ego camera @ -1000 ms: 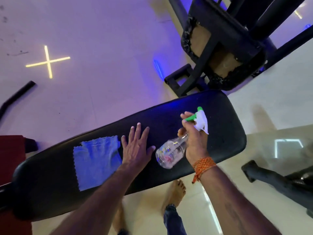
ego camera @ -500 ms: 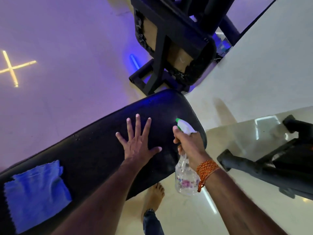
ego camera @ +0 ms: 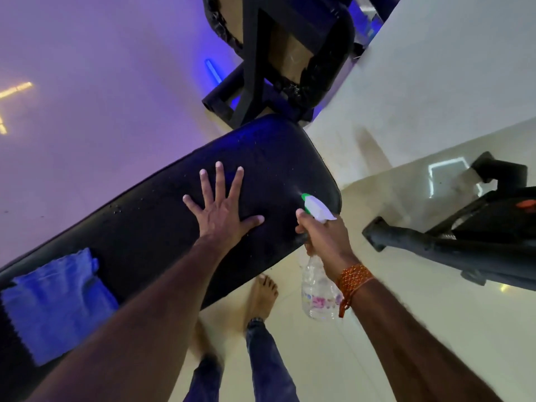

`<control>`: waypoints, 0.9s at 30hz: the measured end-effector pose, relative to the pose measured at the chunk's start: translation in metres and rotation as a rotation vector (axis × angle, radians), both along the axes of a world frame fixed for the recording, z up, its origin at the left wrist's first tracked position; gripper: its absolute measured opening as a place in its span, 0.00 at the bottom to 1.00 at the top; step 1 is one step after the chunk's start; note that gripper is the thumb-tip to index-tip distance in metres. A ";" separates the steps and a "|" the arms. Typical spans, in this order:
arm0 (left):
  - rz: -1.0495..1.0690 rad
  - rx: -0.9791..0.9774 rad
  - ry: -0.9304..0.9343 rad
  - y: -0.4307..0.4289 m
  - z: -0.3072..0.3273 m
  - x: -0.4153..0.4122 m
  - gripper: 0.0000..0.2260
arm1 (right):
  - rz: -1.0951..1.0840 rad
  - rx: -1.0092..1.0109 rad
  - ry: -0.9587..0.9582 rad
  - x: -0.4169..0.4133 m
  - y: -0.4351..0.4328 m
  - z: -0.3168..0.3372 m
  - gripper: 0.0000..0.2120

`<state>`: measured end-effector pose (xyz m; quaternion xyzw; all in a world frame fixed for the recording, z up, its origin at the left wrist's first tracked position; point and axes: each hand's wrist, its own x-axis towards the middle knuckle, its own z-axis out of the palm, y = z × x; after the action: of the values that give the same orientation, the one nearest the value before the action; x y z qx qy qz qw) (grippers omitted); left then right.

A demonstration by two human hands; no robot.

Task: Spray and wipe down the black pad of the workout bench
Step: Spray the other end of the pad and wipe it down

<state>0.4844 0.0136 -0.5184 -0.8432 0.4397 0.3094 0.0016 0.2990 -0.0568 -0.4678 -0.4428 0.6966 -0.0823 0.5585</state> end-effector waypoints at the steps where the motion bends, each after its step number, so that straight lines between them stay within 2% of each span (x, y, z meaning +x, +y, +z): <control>1: -0.006 -0.007 -0.008 0.002 0.001 0.000 0.52 | -0.012 0.016 0.015 -0.004 0.007 0.001 0.14; 3: -0.020 -0.031 -0.017 0.010 0.002 0.000 0.51 | 0.012 0.001 0.042 -0.011 0.023 0.005 0.16; 8: -0.094 -0.108 -0.040 0.060 0.004 0.007 0.49 | 0.103 0.039 0.109 0.005 0.061 0.013 0.13; 11: -0.096 -0.115 -0.058 0.095 0.007 0.021 0.49 | 0.160 0.047 0.074 0.038 0.073 0.016 0.17; 13: -0.087 -0.109 -0.072 0.115 0.011 0.034 0.51 | 0.207 0.057 0.043 0.066 0.074 0.019 0.15; 17: -0.058 -0.072 -0.078 0.146 0.017 0.060 0.52 | 0.257 -0.077 0.062 0.116 0.071 0.028 0.13; 19: -0.044 -0.065 -0.079 0.157 0.020 0.067 0.53 | 0.288 -0.074 0.074 0.129 0.074 0.031 0.13; 23: -0.030 -0.048 -0.070 0.173 0.024 0.069 0.53 | 0.361 -0.101 0.172 0.129 0.096 0.034 0.13; 27: -0.050 -0.041 -0.052 0.186 0.027 0.064 0.54 | 0.370 -0.025 0.241 0.099 0.130 0.028 0.16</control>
<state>0.5487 0.1996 -0.4914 -0.8395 0.4668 0.2782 0.0035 0.3975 0.0730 -0.4402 -0.5767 0.6641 0.0668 0.4712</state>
